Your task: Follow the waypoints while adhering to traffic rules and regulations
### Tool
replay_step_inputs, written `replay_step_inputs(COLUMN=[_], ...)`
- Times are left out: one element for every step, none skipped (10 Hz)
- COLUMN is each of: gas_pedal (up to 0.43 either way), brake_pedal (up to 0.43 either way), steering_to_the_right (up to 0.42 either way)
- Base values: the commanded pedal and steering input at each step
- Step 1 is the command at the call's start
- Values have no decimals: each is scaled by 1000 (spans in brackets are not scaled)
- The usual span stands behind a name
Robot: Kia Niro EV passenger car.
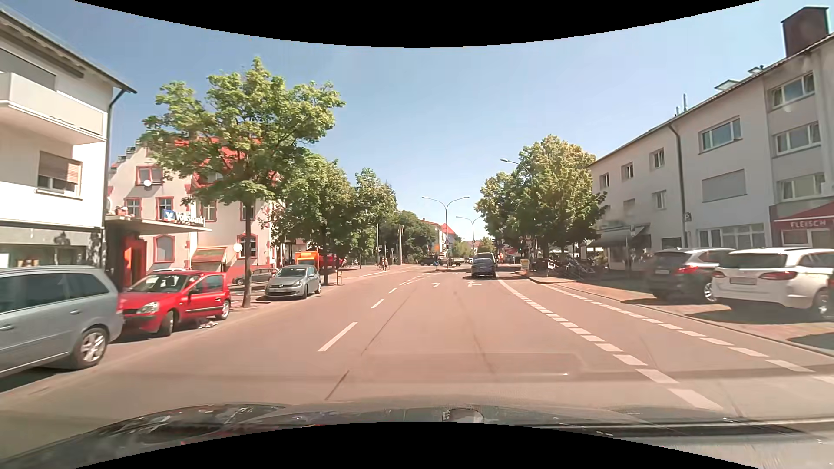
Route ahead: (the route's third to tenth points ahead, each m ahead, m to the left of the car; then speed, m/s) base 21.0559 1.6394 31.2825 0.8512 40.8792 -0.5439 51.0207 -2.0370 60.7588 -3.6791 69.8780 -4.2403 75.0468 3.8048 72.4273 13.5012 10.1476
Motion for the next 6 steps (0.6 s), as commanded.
replay_step_inputs(gas_pedal=[79,67,59,47,47,47], brake_pedal=[0,0,0,0,0,0], steering_to_the_right=[1,1,1,2,3,3])
